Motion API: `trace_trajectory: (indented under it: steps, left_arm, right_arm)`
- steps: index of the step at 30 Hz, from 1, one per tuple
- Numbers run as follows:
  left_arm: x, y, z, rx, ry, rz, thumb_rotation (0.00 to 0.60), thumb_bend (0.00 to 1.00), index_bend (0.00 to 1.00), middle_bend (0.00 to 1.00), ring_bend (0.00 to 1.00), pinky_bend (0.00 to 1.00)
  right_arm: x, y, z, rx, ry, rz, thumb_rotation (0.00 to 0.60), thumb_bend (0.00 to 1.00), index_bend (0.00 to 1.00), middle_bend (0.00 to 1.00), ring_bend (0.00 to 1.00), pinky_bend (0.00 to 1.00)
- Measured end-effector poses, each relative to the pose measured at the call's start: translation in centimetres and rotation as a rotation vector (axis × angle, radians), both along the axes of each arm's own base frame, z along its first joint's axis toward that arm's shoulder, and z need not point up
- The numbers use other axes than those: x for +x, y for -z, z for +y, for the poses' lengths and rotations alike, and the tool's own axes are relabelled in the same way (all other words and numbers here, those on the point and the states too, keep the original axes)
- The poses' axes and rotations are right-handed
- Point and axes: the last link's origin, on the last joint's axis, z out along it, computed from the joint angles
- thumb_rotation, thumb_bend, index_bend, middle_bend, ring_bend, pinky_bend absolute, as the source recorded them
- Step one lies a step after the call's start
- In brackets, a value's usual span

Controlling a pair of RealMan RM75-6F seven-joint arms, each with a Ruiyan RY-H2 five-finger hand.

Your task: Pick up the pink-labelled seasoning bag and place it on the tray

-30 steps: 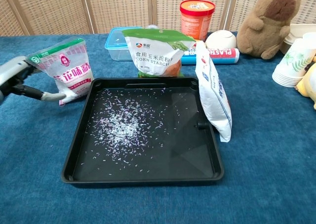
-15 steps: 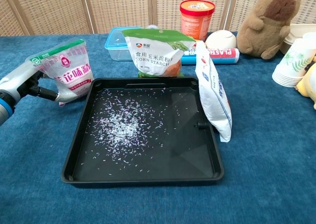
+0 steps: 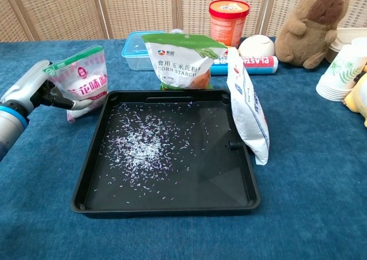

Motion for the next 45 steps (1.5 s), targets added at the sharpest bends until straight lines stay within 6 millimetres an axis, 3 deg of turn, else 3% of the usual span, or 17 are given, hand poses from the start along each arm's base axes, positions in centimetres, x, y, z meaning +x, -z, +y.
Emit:
trace_trajectory:
  steps: [9,18,26,36,45]
  left_arm:
    - [-0.5,-1.3,0.2,0.01,0.074,0.063,0.6,0.34,0.63,0.48,0.49,0.57]
    - [-2.5,-6.1,-1.0,-0.015,0.209,0.173,0.6,0.34,0.63,0.48,0.49,0.57]
    - [-3.2,-10.0,-2.6,-0.041,0.366,0.417,0.6,0.36,0.63,0.48,0.49,0.59]
    - [-0.4,-14.0,-3.4,-0.02,0.572,0.767,0.6,0.36,0.63,0.5,0.51,0.61]
    - [2.7,-14.3,-2.4,0.007,0.755,1.012,0.6,0.37,0.64,0.5,0.51,0.64]
  right_arm:
    - [0.0,-0.1,0.0,-0.002,0.001,-0.002,0.6,0.0,0.0,0.0,0.01,0.0]
    - [0.0,0.1,0.0,0.003,0.002,0.005,0.6,0.0,0.0,0.0,0.01,0.0]
    - [0.1,0.3,-0.1,0.006,0.006,0.008,0.6,0.0,0.0,0.0,0.01,0.0]
    - [0.2,0.6,-0.1,0.015,0.007,0.015,0.6,0.0,0.0,0.0,0.01,0.0]
    - [0.1,0.6,-0.2,0.011,0.01,0.013,0.6,0.0,0.0,0.0,0.01,0.0]
